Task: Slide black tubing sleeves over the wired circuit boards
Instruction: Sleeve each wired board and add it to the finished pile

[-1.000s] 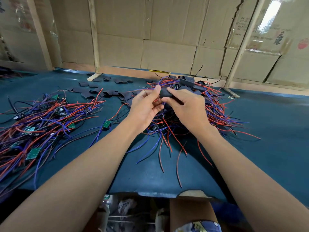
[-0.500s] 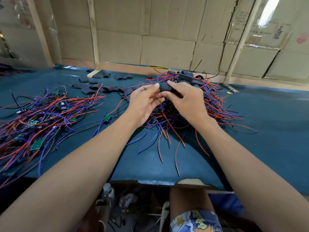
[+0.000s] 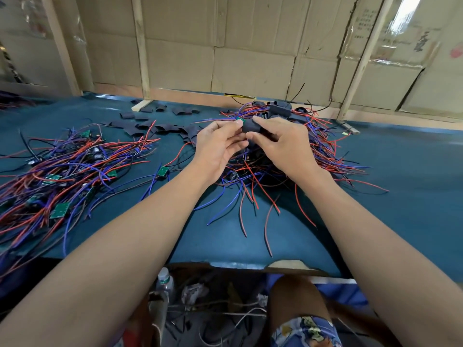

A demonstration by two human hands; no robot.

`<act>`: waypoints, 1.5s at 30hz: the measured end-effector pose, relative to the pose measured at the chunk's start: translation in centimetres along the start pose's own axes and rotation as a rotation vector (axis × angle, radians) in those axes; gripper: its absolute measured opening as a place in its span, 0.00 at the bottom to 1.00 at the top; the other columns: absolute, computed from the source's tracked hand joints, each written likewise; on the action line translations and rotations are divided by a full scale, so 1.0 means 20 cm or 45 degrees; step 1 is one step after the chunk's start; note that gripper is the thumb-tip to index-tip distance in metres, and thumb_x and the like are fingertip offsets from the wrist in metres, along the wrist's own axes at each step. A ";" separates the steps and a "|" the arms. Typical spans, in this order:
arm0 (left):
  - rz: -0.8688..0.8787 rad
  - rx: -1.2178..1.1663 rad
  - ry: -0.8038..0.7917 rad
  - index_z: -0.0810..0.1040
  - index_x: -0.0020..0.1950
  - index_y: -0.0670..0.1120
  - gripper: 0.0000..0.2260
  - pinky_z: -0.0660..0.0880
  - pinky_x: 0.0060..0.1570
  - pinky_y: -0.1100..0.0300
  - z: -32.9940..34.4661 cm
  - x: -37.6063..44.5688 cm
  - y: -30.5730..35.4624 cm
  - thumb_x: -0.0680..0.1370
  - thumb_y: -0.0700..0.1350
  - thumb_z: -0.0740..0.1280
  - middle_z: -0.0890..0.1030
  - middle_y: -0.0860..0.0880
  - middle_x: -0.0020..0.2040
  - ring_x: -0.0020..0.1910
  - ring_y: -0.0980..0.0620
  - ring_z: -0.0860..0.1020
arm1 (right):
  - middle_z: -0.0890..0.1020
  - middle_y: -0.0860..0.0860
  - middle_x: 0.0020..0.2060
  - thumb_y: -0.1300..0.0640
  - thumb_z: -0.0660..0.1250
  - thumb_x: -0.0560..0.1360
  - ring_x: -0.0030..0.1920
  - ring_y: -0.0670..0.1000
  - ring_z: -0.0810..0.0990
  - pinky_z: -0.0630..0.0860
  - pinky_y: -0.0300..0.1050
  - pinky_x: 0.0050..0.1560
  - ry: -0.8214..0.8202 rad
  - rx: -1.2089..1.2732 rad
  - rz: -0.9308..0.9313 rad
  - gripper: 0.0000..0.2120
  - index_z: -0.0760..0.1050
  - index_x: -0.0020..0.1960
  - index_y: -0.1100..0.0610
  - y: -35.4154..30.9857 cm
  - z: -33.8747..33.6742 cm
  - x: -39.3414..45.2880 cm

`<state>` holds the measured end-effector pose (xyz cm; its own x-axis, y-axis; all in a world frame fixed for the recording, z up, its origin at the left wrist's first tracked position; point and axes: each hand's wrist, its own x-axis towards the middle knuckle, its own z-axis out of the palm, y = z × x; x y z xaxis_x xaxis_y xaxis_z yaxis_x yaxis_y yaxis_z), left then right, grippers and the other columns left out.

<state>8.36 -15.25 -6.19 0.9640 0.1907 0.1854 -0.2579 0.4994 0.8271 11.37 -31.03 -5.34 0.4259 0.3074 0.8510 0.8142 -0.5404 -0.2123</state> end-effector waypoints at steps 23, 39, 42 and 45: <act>-0.126 -0.008 -0.018 0.75 0.50 0.43 0.06 0.74 0.37 0.61 -0.01 0.00 0.01 0.77 0.37 0.70 0.76 0.46 0.39 0.38 0.51 0.75 | 0.85 0.59 0.46 0.59 0.77 0.73 0.45 0.57 0.84 0.76 0.45 0.50 -0.043 -0.022 -0.098 0.18 0.82 0.61 0.65 -0.02 0.01 -0.01; -0.097 0.070 0.004 0.79 0.53 0.41 0.07 0.72 0.35 0.60 -0.03 0.01 0.02 0.76 0.39 0.71 0.80 0.45 0.43 0.37 0.52 0.78 | 0.85 0.58 0.47 0.56 0.77 0.73 0.47 0.53 0.82 0.69 0.29 0.50 -0.039 0.011 0.007 0.20 0.81 0.62 0.64 -0.04 0.00 0.00; -0.091 0.068 -0.034 0.79 0.49 0.43 0.03 0.72 0.37 0.60 -0.04 0.01 0.02 0.77 0.38 0.72 0.80 0.46 0.40 0.37 0.53 0.78 | 0.85 0.57 0.49 0.55 0.77 0.74 0.48 0.52 0.82 0.68 0.30 0.50 -0.059 0.006 0.015 0.20 0.82 0.62 0.63 -0.03 0.00 0.00; -0.089 0.005 -0.034 0.79 0.54 0.44 0.08 0.72 0.36 0.60 -0.04 0.01 0.02 0.77 0.38 0.71 0.79 0.47 0.37 0.34 0.53 0.76 | 0.85 0.59 0.49 0.57 0.76 0.74 0.48 0.55 0.83 0.74 0.39 0.52 -0.070 0.027 0.000 0.19 0.81 0.62 0.64 -0.03 0.00 0.00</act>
<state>8.40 -14.31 -6.23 0.9810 0.1333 0.1412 -0.1900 0.5071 0.8407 10.81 -30.74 -5.17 0.4466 0.3499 0.8235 0.8219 -0.5241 -0.2231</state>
